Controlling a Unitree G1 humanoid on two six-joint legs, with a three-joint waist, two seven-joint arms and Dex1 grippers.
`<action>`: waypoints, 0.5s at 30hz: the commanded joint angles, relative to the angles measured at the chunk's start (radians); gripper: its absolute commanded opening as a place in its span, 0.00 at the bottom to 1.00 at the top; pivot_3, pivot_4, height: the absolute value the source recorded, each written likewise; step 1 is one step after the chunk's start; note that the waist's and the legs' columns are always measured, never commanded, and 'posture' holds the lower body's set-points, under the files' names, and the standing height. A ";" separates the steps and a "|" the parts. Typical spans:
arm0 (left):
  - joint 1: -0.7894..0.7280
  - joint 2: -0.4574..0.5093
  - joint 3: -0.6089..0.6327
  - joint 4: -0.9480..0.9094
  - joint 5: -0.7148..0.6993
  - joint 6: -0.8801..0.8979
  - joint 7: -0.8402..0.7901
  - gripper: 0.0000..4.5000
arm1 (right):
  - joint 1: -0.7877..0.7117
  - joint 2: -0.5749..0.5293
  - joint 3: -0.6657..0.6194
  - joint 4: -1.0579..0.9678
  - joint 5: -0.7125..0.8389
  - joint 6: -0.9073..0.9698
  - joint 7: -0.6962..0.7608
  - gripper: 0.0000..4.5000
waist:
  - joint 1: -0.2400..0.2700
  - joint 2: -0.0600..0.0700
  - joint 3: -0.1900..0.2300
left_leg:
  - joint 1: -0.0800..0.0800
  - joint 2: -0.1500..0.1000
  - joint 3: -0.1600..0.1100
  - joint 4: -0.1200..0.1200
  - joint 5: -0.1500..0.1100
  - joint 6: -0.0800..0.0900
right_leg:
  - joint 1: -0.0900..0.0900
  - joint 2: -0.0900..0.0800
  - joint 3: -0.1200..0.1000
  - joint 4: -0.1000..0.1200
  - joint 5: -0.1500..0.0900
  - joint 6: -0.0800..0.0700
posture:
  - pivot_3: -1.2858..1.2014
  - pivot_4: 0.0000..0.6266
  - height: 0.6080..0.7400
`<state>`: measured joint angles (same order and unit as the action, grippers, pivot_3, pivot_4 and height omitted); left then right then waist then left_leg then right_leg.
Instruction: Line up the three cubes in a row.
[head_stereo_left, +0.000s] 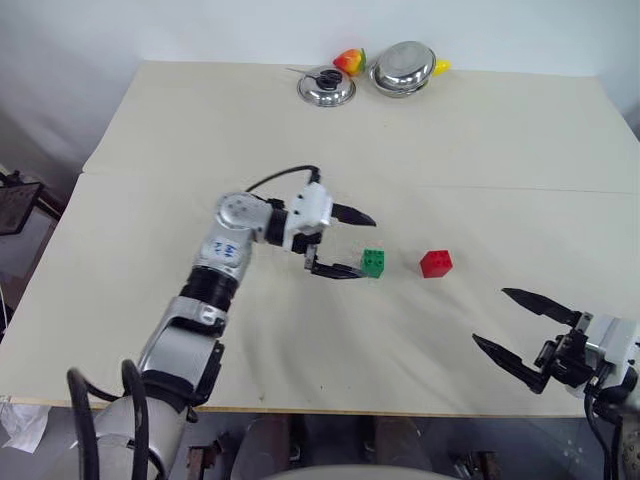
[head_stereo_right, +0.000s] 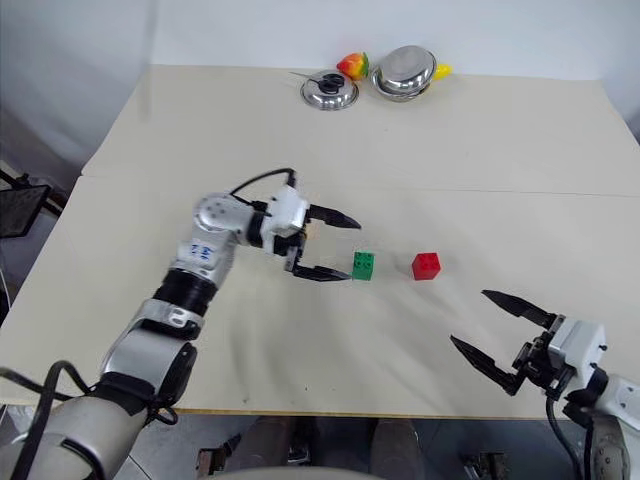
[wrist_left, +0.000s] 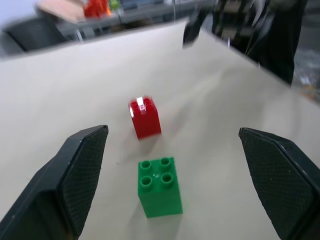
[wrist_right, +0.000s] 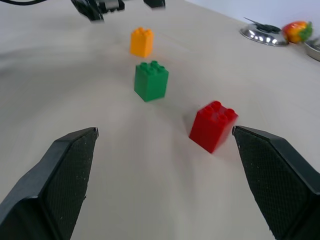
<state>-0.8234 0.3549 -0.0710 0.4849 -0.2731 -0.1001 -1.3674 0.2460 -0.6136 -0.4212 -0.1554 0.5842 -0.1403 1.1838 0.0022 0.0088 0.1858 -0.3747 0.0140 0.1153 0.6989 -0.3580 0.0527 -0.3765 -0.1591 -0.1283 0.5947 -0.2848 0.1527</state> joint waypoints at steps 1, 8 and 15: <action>0.109 0.114 0.141 -0.083 -0.064 0.052 0.078 0.99 | -0.051 -0.009 0.015 -0.002 0.030 0.018 -0.003 1.00 | -0.011 0.000 0.000 | 0.001 0.001 0.000 0.000 0.000 0.000 | 0.000 0.000 0.000 0.000 0.000 0.000 | 0.52 0.24 1.00; 0.539 0.242 0.396 -0.357 -0.130 0.162 0.310 0.99 | -0.106 0.014 0.029 0.009 0.033 0.005 -0.019 1.00 | 0.003 0.000 0.000 | 0.001 -0.001 -0.002 -0.001 0.000 0.000 | 0.001 -0.002 0.000 0.001 -0.001 -0.001 | 0.52 0.24 1.00; 0.841 0.225 0.536 -0.432 -0.152 0.159 0.442 0.99 | -0.108 0.033 0.028 0.030 0.020 -0.022 -0.038 1.00 | 0.012 0.000 0.000 | 0.001 -0.003 -0.004 -0.001 -0.001 0.000 | 0.002 -0.005 -0.002 0.000 -0.001 -0.001 | 0.52 0.24 1.00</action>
<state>0.0045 0.5860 0.4400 0.0930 -0.4049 0.0712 -0.9439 0.1354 -0.5854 -0.3691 -0.1156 0.5957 -0.1413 1.1552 0.0143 0.0084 0.1862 -0.3738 0.0112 0.1110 0.6982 -0.3586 0.0525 -0.3745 -0.1646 -0.1306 0.5953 -0.2854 0.1517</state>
